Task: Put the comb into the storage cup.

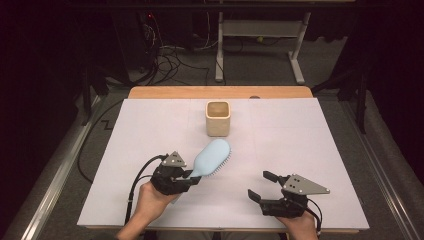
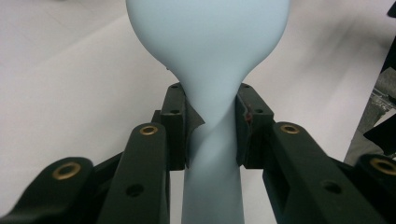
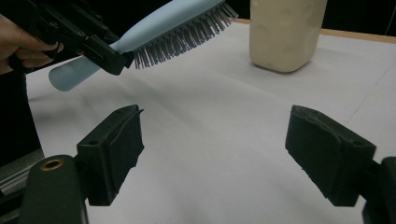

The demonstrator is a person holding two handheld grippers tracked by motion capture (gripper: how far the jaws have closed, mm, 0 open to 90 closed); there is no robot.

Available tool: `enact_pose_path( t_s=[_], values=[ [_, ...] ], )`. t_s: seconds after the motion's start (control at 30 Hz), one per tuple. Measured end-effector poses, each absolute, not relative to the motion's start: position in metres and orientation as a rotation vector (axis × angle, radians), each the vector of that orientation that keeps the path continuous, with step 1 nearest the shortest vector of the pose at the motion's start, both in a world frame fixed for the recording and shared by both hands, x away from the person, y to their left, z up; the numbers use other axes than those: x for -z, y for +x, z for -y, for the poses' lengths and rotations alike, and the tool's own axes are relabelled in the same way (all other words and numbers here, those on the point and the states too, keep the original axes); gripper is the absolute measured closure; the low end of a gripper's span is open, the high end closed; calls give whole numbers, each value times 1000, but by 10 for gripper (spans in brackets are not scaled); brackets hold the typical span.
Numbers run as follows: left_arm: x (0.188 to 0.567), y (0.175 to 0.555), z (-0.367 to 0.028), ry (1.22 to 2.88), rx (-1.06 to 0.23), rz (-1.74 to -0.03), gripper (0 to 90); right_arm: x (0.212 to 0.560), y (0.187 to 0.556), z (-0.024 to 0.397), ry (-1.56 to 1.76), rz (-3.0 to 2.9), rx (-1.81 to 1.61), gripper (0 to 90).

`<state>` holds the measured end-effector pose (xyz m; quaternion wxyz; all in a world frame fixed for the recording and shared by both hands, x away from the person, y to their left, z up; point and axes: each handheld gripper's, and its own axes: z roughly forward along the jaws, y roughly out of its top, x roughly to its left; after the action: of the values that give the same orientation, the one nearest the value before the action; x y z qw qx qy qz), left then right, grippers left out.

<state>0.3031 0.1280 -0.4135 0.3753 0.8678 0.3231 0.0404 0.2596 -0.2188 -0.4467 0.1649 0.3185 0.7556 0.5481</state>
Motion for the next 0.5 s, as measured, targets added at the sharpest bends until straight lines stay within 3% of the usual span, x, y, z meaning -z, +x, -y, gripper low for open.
enact_pose_path(
  t_s=[0.1,0.5],
  values=[
    [412,303,-124,2222,-101,-812,696,447,261,216,934,-2188,-1555,239],
    [410,300,-111,2233,-101,-769,696,447,270,198,983,-2258,-1541,197]
  ],
)
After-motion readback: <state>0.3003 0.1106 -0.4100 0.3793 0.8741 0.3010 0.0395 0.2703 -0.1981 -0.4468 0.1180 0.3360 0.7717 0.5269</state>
